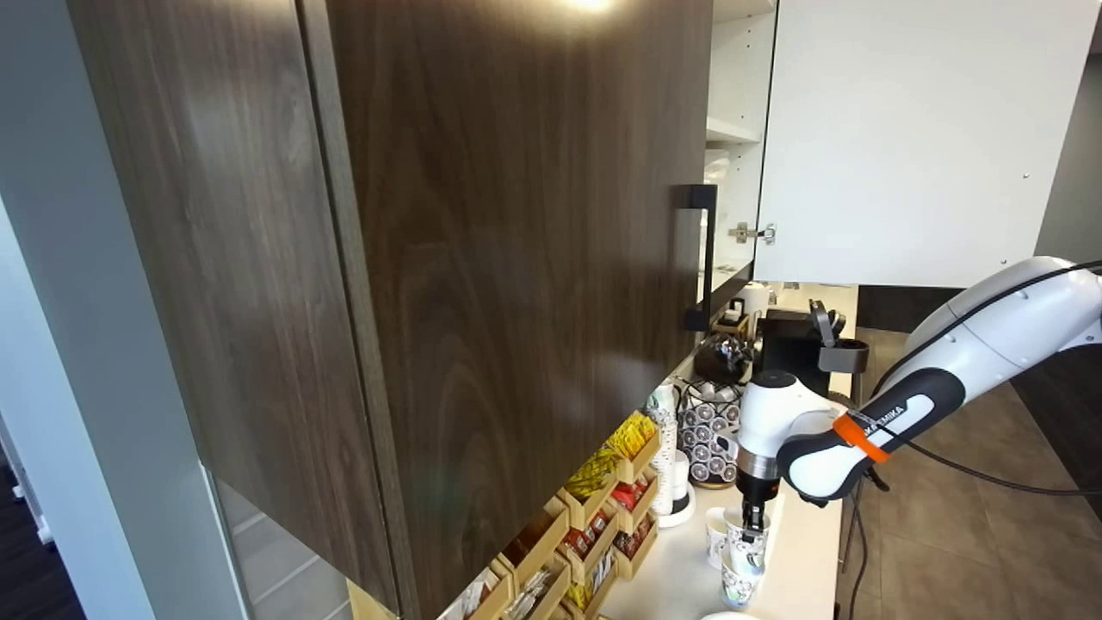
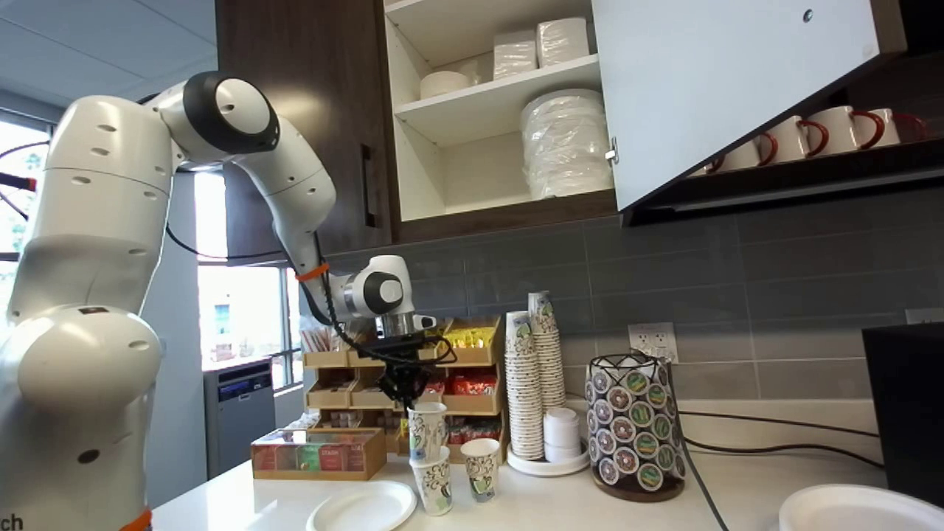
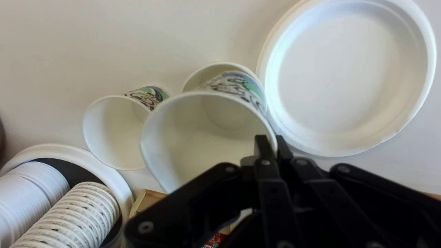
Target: Put the cups together, the place them on the plate
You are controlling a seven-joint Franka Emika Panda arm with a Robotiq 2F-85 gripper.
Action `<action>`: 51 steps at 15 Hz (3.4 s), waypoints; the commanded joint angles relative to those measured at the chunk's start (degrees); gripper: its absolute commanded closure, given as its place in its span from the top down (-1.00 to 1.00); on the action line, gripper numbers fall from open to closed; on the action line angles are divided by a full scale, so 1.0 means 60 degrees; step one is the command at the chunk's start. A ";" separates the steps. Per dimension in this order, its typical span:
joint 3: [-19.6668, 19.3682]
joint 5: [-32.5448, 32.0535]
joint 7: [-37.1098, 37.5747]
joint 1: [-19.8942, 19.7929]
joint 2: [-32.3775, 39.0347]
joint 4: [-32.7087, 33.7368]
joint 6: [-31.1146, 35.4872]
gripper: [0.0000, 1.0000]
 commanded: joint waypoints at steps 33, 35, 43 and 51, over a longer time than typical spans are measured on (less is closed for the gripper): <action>0.0274 0.0867 0.0249 -0.1054 0.1977 0.0069 0.2483 -0.94; 0.0272 0.0897 0.0240 -0.1132 0.1826 0.0044 0.2552 -0.93; 0.0767 0.1592 -0.0149 -0.1266 0.0726 -0.0077 0.2144 -0.93; 0.0212 0.0935 0.0322 -0.0832 -0.0971 -0.0032 0.1337 -0.94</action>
